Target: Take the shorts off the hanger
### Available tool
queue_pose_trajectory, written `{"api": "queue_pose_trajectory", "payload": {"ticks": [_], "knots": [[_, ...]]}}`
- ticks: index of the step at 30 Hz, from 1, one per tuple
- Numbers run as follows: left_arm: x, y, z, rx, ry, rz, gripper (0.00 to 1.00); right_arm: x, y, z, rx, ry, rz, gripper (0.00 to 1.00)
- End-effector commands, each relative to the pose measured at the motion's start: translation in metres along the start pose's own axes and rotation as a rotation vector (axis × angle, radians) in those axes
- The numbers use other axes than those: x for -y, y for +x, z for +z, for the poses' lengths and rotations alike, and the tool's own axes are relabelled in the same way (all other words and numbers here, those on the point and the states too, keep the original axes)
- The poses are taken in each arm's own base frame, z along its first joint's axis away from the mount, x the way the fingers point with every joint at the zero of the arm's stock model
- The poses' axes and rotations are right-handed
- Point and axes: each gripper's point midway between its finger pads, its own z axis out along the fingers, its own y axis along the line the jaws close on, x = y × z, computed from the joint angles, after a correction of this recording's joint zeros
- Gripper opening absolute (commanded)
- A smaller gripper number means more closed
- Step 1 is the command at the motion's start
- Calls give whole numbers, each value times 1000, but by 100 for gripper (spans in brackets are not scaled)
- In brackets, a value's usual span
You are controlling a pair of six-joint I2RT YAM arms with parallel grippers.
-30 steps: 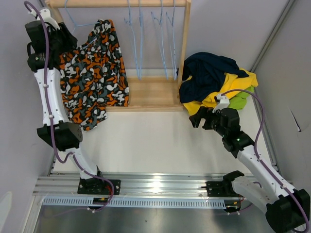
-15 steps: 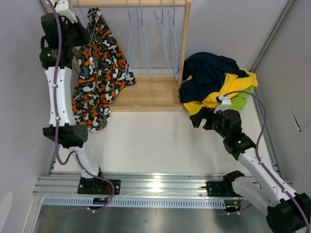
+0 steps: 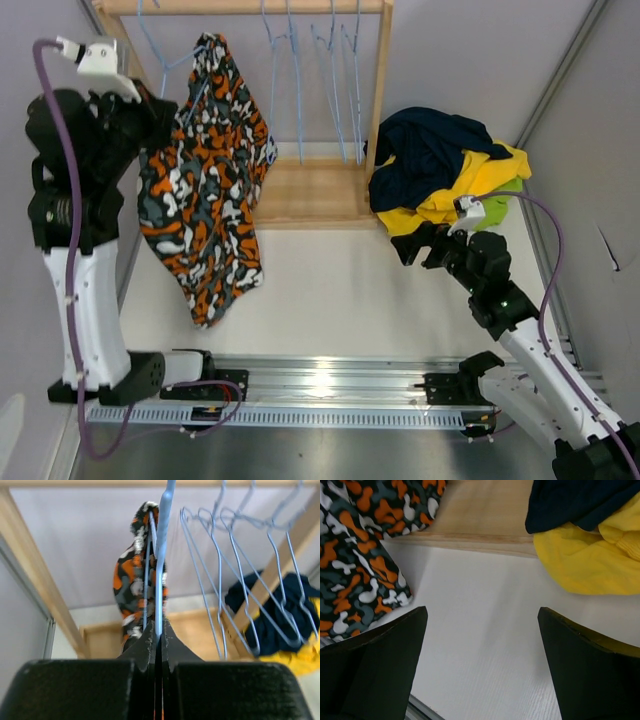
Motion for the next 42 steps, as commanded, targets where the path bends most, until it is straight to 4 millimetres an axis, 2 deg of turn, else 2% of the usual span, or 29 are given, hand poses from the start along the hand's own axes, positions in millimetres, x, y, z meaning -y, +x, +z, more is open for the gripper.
{"api": "queue_pose_trajectory", "payload": {"ticks": [1, 2, 3, 5, 6, 7, 8, 9, 10, 11, 14, 16, 19, 20, 24, 29, 33, 37, 39, 40, 41, 42], "knots": [[7, 21, -46, -26, 9, 67, 0, -41, -46, -18, 101, -148, -55, 100], [16, 18, -73, 0, 31, 74, 0, -46, -51, -21, 111, -167, -61, 100], [16, 53, -70, -86, 50, 59, 0, -50, -55, -24, 119, -184, -66, 99], [27, 85, -83, -160, 111, 36, 0, -63, -64, -30, 131, -234, -80, 100], [49, 89, -102, -155, 222, 27, 0, -68, -67, -32, 138, -253, -84, 100], [59, 122, -103, -240, 290, -4, 0, -76, -68, -35, 132, -296, -94, 100], [74, 128, -112, -249, 368, -17, 0, -83, -73, -39, 139, -326, -103, 99], [95, 129, -129, -244, 488, -30, 0, -90, -78, -43, 150, -360, -112, 99], [107, 146, -135, -293, 560, -52, 0, -98, -79, -46, 150, -399, -128, 99], [122, 152, -144, -320, 639, -60, 0, -111, -85, -54, 155, -466, -146, 99], [140, 161, -162, -366, 728, -78, 0, -132, -95, -63, 155, -561, -167, 99], [146, 153, -171, -349, 766, -80, 0, -141, -99, -66, 157, -598, -175, 100], [158, 124, -189, -270, 844, -82, 0, -150, -106, -67, 160, -625, -191, 99], [164, 108, -200, -232, 883, -88, 0, -151, -107, -66, 160, -626, -191, 99], [174, 83, -213, -168, 949, -106, 0, -156, -108, -62, 157, -627, -191, 99], [178, 73, -219, -152, 982, -129, 0, -158, -102, -57, 148, -619, -192, 99], [181, 64, -230, -118, 1009, -130, 0, -160, -107, -49, 185, -612, -201, 99], [181, 65, -233, -119, 1019, -135, 0, -166, -109, -37, 213, -615, -192, 100], [181, 66, -231, -123, 1017, -137, 0, -173, -102, -29, 198, -636, -183, 100], [181, 67, -230, -122, 1012, -138, 0, -179, -104, -28, 210, -653, -183, 80], [180, 67, -229, -124, 1006, -139, 0, -186, -100, -28, 197, -685, -188, 52], [180, 68, -227, -125, 1001, -139, 0, -189, -100, -23, 192, -683, -181, 13]]}}
